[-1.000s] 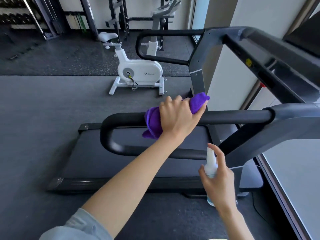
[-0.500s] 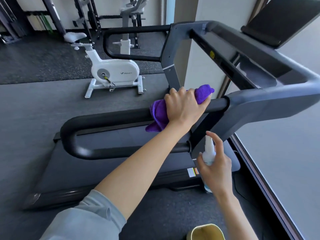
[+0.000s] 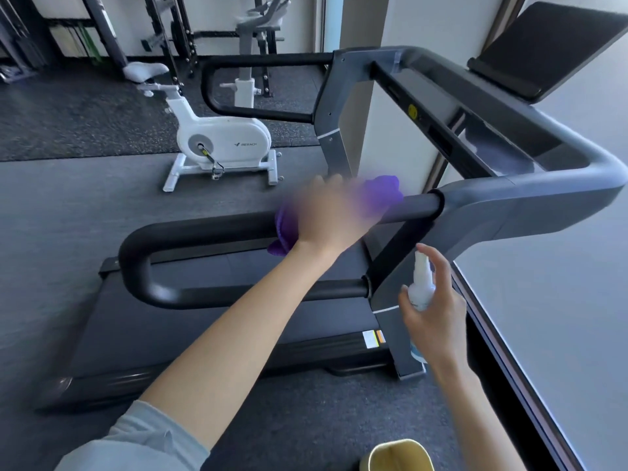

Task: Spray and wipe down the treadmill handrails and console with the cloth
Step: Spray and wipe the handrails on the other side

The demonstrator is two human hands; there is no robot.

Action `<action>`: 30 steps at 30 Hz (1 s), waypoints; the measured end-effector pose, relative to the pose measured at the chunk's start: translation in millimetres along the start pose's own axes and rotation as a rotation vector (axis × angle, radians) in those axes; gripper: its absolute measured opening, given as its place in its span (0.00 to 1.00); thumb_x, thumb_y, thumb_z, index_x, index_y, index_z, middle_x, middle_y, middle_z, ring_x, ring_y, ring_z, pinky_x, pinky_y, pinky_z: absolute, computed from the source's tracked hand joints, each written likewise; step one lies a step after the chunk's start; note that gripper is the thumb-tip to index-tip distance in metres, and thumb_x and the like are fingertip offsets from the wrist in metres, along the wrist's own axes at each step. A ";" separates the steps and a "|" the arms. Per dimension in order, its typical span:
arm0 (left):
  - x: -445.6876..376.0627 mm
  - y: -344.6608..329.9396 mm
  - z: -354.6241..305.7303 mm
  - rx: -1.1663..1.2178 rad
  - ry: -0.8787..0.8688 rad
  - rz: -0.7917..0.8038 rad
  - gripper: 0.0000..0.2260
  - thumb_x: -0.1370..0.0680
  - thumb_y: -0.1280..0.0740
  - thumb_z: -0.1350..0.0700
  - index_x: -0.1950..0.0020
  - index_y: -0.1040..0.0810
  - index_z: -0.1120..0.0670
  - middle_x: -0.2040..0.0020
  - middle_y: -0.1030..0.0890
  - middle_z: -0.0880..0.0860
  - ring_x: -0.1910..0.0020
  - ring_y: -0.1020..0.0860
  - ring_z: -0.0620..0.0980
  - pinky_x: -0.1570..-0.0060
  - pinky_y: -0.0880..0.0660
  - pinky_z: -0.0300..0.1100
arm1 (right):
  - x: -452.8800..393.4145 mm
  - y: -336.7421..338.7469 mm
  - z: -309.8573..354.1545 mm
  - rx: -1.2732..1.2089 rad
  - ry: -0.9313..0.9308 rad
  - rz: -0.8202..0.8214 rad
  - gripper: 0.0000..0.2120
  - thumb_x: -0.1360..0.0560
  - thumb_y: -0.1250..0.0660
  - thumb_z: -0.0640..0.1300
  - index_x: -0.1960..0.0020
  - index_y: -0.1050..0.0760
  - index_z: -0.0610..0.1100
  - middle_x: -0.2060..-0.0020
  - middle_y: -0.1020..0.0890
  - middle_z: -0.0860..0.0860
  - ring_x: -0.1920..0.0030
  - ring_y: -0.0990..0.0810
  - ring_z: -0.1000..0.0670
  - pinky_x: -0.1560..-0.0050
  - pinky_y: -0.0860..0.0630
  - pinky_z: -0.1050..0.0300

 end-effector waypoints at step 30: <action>49.9 67.2 163.1 -0.106 0.308 -0.057 0.27 0.29 0.42 0.28 0.66 0.24 0.51 0.62 0.19 0.54 0.60 0.22 0.61 0.64 0.33 0.46 | 7.8 -56.7 49.4 -0.072 0.030 0.037 0.32 0.27 0.31 0.35 0.34 0.36 0.63 0.69 0.26 0.56 0.72 0.29 0.52 0.72 0.30 0.58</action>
Point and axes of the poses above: each hand's wrist, its own x-axis away from the middle knuckle, its own y-axis out of the back of the hand, z = x × y, the point moved 5 cm from there along -x, towards the middle knuckle
